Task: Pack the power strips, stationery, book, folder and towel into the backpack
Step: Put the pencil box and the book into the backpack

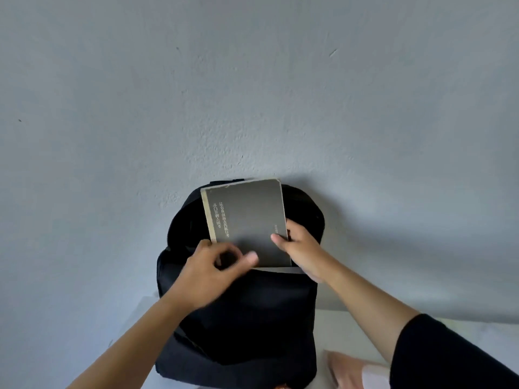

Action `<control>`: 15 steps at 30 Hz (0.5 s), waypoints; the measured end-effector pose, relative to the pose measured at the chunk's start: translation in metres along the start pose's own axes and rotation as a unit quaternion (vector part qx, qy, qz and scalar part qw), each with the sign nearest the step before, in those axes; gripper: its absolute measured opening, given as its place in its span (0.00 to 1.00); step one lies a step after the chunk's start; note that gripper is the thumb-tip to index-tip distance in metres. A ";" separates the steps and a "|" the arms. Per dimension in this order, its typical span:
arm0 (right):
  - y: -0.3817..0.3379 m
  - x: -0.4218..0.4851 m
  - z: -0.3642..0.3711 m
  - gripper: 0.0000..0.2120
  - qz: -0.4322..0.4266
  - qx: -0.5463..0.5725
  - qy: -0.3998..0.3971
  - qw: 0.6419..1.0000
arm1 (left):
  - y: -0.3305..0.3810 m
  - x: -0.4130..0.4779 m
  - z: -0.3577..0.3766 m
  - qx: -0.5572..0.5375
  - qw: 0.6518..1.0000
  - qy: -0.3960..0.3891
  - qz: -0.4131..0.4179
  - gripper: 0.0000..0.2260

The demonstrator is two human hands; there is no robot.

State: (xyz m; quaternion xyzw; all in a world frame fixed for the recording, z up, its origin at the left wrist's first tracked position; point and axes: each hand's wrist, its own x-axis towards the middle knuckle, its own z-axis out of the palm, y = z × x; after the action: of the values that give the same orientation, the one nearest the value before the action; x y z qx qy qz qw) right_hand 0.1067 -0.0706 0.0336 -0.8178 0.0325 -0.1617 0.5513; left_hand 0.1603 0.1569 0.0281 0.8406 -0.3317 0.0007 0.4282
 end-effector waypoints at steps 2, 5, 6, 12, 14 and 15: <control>0.007 0.000 -0.009 0.15 0.012 -0.008 -0.025 1.000 | -0.001 0.008 -0.012 -0.179 0.982 0.035 -0.042 0.18; -0.003 -0.003 -0.022 0.21 0.011 -0.059 -0.018 0.998 | -0.006 0.018 -0.018 -0.142 0.989 0.030 0.000 0.08; -0.007 -0.004 -0.023 0.23 0.003 -0.078 0.009 0.997 | -0.008 0.022 -0.018 -0.132 0.991 0.026 0.018 0.13; -0.003 -0.016 -0.036 0.42 0.010 -0.260 -0.018 0.965 | -0.010 0.034 -0.004 0.067 0.991 -0.076 0.087 0.37; -0.006 -0.023 -0.041 0.40 -0.029 -0.237 0.028 0.971 | -0.011 0.031 0.000 0.060 0.991 -0.080 0.094 0.42; -0.007 -0.023 -0.042 0.37 -0.062 -0.223 0.062 0.971 | -0.010 0.032 -0.002 0.033 0.993 -0.062 0.098 0.43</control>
State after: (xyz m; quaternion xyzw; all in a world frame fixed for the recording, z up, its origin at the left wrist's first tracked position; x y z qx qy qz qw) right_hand 0.0711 -0.0994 0.0491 -0.9090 0.0508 -0.2344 0.3407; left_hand 0.1919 0.1444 0.0310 0.8162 -0.4380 0.0012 0.3768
